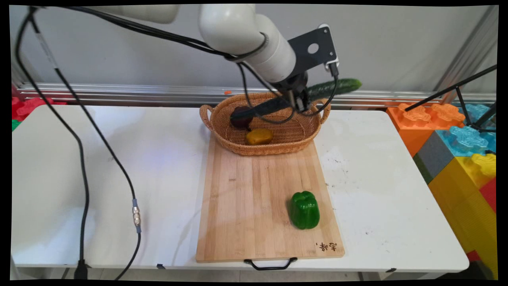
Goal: Place the picked object on the cutting board
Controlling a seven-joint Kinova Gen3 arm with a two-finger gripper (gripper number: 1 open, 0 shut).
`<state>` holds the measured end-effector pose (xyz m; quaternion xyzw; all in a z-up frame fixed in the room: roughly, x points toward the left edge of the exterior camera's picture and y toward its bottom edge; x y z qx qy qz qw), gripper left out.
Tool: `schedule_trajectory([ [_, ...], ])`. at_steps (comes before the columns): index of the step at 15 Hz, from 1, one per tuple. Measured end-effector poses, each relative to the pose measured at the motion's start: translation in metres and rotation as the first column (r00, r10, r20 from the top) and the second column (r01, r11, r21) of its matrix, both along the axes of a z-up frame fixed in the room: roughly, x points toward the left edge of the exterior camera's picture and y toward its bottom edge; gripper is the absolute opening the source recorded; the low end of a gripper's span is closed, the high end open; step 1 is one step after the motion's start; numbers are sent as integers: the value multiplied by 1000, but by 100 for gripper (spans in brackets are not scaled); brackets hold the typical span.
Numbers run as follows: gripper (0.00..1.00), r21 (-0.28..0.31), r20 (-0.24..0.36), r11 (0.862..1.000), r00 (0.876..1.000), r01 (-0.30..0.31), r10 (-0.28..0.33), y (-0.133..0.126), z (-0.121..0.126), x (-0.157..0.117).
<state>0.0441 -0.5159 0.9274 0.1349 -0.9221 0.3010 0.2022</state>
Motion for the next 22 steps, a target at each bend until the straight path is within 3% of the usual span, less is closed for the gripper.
schedule_trajectory([
  [3, 0, 71, 66, 997, 997, 33, -38, 36, -2, 14],
  [8, 0, 143, 134, 988, 987, 65, -84, 68, -29, 36],
  [15, 0, 193, 159, 976, 979, 97, -128, 87, -71, 49],
  [22, 0, 195, 151, 970, 973, 146, -176, 87, -129, 45],
])
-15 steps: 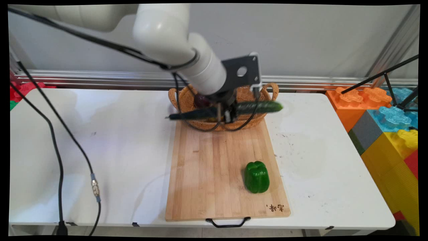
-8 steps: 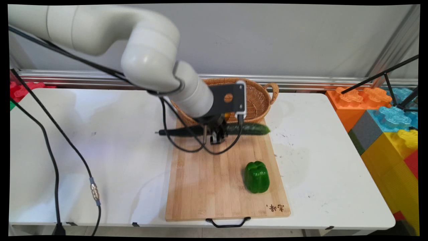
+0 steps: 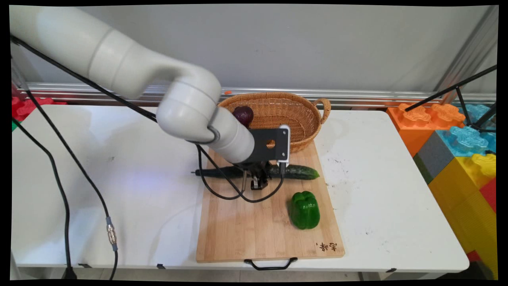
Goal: Place the picked object on the cutting board
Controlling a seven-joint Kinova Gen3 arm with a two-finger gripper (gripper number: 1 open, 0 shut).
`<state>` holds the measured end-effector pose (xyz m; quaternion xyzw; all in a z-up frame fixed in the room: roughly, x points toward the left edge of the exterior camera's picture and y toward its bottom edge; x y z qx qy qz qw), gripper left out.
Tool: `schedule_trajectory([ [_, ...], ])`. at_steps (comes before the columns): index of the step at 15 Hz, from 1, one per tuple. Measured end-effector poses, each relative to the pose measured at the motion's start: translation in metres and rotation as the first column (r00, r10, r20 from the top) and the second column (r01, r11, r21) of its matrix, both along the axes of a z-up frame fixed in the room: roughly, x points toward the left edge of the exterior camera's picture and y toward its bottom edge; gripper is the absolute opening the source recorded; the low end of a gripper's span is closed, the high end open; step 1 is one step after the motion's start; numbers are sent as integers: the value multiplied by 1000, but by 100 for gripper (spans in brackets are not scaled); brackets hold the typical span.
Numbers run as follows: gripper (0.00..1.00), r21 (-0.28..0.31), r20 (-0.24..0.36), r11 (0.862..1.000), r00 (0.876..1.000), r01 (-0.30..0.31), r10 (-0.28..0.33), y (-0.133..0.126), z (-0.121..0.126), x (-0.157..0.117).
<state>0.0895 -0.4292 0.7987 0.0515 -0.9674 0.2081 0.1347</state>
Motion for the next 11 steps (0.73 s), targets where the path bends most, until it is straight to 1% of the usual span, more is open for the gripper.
schedule_trajectory([
  [1, 0, -2, -1, 1000, 1000, 6, -6, -1, -8, -1],
  [4, 0, -8, -3, 1000, 1000, 16, -17, -3, -22, -3],
  [5, 100, -9, -4, 1000, 1000, 17, -17, -4, -24, -3],
  [8, 100, -9, -9, 1000, 1000, 14, -14, -5, -26, -4],
  [11, 100, -2, -10, 1000, 1000, 5, -5, -6, -18, -5],
])
